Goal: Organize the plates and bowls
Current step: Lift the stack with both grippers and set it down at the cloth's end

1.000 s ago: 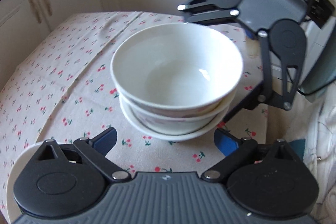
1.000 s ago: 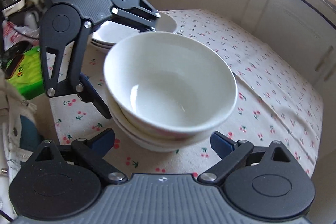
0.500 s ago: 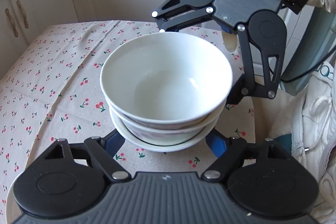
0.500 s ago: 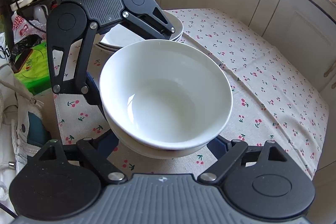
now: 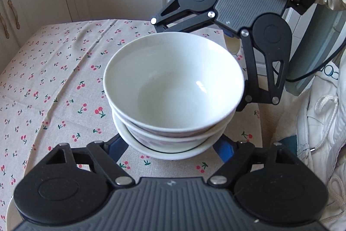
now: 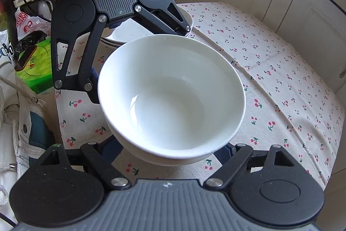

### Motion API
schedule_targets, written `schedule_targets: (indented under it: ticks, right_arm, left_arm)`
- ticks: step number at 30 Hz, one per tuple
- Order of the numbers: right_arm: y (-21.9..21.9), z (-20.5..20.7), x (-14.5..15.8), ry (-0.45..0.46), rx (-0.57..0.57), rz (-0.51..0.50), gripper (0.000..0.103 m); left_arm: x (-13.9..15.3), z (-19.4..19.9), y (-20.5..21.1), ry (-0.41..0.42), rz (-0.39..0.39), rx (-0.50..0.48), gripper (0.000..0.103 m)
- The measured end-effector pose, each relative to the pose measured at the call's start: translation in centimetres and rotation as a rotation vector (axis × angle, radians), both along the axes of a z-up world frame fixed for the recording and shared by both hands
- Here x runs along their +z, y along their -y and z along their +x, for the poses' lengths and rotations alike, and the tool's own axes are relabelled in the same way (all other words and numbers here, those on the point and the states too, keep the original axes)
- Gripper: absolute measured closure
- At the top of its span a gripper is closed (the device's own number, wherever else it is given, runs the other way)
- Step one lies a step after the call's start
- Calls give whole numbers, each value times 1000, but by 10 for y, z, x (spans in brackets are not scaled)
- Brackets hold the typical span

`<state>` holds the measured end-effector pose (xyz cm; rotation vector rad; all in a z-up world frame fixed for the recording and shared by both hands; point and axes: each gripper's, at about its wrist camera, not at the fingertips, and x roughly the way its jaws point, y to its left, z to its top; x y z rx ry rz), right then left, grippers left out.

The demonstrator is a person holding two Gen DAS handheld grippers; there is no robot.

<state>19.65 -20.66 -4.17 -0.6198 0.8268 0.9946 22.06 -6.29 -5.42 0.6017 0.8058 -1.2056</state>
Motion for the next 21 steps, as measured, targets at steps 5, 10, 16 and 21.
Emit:
schedule_targets:
  ticks: [5, 10, 16, 21]
  right_arm:
    - [-1, 1, 1, -8, -6, -1, 13]
    - [-1, 2, 2, -21, -15, 1, 13]
    - [-2, -2, 12, -5, -14, -8, 13]
    - [-11, -7, 31, 35, 6, -18, 13]
  left_arm:
    - [-1, 0, 0, -2, -6, 5, 20]
    - [0, -2, -1, -3, -13, 8, 20]
    - [10, -9, -5, 26, -31, 12, 20]
    - [29, -17, -17, 67, -54, 37, 20]
